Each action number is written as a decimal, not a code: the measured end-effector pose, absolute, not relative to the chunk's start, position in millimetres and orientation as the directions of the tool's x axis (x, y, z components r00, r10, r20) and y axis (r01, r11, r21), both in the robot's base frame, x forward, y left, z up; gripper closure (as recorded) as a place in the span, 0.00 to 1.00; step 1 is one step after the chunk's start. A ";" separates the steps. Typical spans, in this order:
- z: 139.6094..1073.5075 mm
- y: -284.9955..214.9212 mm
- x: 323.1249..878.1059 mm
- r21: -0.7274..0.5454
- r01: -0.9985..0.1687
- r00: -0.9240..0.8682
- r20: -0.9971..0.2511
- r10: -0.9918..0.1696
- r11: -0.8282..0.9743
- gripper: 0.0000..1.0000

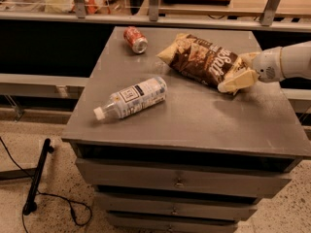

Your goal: Move brown chip bag near blue plastic bottle

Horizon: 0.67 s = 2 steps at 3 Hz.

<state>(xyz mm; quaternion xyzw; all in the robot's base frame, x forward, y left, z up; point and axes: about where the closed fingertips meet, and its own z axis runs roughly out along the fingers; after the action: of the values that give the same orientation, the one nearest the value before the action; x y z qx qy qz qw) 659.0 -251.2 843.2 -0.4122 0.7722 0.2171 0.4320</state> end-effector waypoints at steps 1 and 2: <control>841.1 -250.3 662.6 -0.042 -0.810 -0.291 -0.837 -0.463 0.585 0.41; 845.8 -252.5 664.2 -0.052 -0.796 -0.290 -0.842 -0.455 0.603 0.64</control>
Offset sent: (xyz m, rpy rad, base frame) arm 0.0050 -0.0110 0.0124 -0.0219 -0.0444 -0.0858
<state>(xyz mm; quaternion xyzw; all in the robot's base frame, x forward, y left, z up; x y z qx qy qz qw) 664.2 -252.5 845.8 -0.4013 0.7794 0.1934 0.4406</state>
